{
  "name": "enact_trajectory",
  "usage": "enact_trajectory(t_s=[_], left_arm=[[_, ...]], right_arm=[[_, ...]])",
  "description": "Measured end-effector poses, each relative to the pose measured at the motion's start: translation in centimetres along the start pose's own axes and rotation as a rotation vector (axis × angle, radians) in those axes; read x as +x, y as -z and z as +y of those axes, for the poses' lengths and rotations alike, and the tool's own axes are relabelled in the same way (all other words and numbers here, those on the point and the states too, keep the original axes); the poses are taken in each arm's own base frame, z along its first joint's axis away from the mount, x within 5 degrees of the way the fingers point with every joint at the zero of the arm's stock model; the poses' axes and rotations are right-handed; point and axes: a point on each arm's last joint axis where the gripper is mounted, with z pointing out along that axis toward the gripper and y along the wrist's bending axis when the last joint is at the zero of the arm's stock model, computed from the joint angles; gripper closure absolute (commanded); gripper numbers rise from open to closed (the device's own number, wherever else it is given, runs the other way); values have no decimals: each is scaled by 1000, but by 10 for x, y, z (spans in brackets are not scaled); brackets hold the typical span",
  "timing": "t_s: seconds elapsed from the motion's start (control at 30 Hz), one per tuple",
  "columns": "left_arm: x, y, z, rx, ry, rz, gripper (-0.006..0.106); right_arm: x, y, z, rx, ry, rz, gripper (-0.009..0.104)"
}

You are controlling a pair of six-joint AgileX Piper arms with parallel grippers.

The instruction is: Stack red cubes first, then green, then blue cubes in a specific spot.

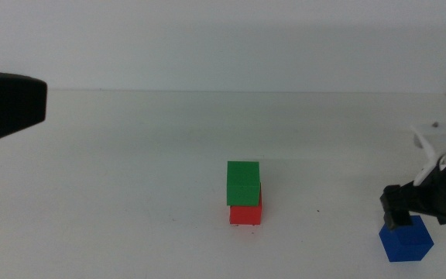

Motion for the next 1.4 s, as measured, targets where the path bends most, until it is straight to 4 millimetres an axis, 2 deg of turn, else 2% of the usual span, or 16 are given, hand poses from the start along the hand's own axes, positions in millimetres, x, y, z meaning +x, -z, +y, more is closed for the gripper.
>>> enact_trajectory(t_s=[0.23, 0.3, 0.37, 0.57, 0.6, 0.67, 0.77, 0.93, 1.03, 1.13, 1.4], left_arm=[[0, 0, 0, 0, 0, 0, 8], [0, 0, 0, 0, 0, 0, 8], [0, 0, 0, 0, 0, 0, 8], [0, 0, 0, 0, 0, 0, 8], [0, 0, 0, 0, 0, 0, 8], [0, 0, 0, 0, 0, 0, 8], [0, 0, 0, 0, 0, 0, 8], [0, 0, 0, 0, 0, 0, 8], [0, 0, 0, 0, 0, 0, 8], [0, 0, 0, 0, 0, 0, 8], [0, 0, 0, 0, 0, 0, 8]], right_arm=[[-4, -29, 2, 12, 7, 70, 3], [-4, -36, 3, 15, 7, 93, 8], [-5, -43, 3, 18, 4, 111, 20], [-7, -51, 3, 28, -24, 128, 85], [-8, -48, 4, 34, -25, 135, 90], [-11, -37, 8, 59, -12, 134, 91], [-23, -4, 25, 105, -6, 81, 91], [-53, 71, 78, 70, -28, -71, 91], [-68, 95, 117, 3, -6, -150, 91], [-76, 101, 145, -55, 4, -170, 91], [-84, 98, 206, -113, 7, -193, 91]])
